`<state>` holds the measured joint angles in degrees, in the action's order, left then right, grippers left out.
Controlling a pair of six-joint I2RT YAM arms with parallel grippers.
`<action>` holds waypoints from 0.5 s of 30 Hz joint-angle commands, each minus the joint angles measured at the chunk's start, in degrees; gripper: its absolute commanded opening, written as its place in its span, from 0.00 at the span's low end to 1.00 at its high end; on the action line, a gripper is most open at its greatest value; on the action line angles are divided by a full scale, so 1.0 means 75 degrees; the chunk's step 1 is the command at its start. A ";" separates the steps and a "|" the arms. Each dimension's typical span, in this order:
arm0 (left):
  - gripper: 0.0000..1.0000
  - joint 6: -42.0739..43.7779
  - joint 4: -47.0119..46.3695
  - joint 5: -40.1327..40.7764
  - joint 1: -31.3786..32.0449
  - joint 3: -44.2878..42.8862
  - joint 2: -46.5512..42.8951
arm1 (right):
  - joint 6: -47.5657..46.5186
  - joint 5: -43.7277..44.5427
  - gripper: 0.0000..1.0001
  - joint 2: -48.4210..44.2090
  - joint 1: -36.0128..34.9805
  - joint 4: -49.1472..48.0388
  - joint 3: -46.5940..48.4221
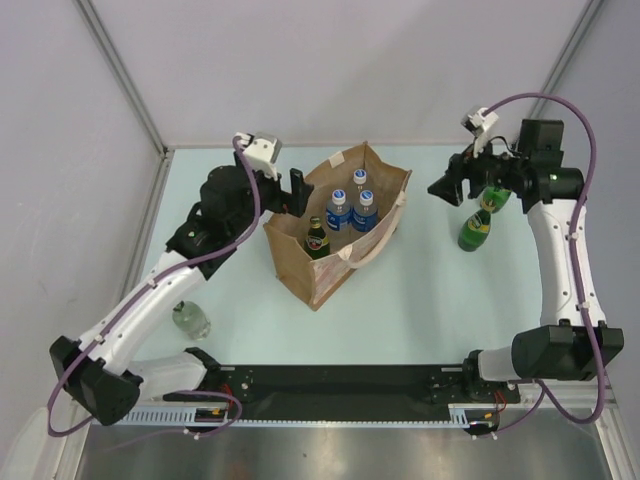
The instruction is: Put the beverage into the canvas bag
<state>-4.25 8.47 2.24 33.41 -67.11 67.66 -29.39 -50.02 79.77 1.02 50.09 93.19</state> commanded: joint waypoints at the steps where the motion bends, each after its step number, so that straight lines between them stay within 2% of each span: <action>1: 1.00 -0.0417 0.0510 0.0486 -0.0013 -0.0322 -0.0594 | 0.1292 0.0973 0.73 -0.0452 0.0801 -0.0771 -0.0389; 5: 1.00 -0.0850 0.0944 0.0720 -0.0025 -0.0123 -0.1167 | 0.2193 0.2425 0.74 -0.0534 0.1551 -0.1193 -0.0998; 10: 1.00 -0.1307 0.1249 0.1001 -0.0037 0.0485 -0.1895 | 0.2512 0.3865 0.75 -0.0125 0.1833 -0.1170 -0.1058; 15: 1.00 -0.1648 0.1390 0.1306 -0.0060 0.0944 -0.2644 | 0.2547 0.4126 0.75 0.0437 0.1880 -0.1112 -0.1093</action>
<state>-13.19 17.54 9.17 33.34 -62.04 51.18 -12.45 -24.23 80.44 14.87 43.53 85.12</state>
